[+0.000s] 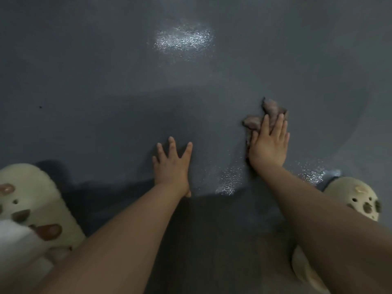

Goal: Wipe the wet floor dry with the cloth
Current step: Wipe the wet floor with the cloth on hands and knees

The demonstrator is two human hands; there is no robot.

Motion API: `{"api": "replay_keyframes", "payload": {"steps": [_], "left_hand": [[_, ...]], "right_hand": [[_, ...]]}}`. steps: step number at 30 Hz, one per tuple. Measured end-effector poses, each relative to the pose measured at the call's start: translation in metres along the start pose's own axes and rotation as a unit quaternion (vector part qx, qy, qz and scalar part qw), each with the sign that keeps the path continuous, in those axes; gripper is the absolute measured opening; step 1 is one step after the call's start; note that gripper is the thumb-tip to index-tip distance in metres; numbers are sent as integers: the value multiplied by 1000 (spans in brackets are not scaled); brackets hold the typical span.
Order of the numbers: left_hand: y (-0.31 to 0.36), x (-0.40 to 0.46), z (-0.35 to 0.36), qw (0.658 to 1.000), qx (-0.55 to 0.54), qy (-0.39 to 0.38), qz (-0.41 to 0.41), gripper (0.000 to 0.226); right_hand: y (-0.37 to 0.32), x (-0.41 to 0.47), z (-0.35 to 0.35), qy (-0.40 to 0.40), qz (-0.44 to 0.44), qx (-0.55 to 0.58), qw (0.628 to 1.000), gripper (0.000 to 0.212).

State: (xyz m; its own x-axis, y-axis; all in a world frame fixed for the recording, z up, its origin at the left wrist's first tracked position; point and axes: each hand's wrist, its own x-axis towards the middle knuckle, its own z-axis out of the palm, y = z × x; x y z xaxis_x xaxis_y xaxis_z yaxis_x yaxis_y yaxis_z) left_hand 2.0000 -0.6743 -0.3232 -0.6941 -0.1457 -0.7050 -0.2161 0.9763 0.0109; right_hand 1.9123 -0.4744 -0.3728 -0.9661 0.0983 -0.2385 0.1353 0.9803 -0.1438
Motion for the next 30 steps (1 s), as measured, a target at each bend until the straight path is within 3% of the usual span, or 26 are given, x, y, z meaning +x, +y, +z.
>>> {"api": "replay_keyframes", "payload": {"steps": [2,5,8,13,17,23,30], "left_hand": [[1,-1,-1,1000,-10,1,0,130],[-5,-1,1,1000,-18,14,10,128],[-20,-2,8,998,-30,45,42,124],[-33,-9,7,995,-34,50,79,121],[-51,-3,-9,996,-32,66,55,120],[-87,6,-18,998,-4,2,-67,133],[-97,9,-10,997,-47,1,-63,133]], "right_hand": [[-21,-24,13,-3,-22,-4,1000,57],[-47,-84,33,-4,-167,-35,985,62],[-57,-128,41,-27,-306,-77,948,60],[-40,-95,36,-54,-419,-119,898,55],[-38,-36,20,-29,-371,-116,921,55],[-53,39,-9,-33,-174,-74,981,56],[-96,79,-12,-34,-42,-18,998,58]]}}
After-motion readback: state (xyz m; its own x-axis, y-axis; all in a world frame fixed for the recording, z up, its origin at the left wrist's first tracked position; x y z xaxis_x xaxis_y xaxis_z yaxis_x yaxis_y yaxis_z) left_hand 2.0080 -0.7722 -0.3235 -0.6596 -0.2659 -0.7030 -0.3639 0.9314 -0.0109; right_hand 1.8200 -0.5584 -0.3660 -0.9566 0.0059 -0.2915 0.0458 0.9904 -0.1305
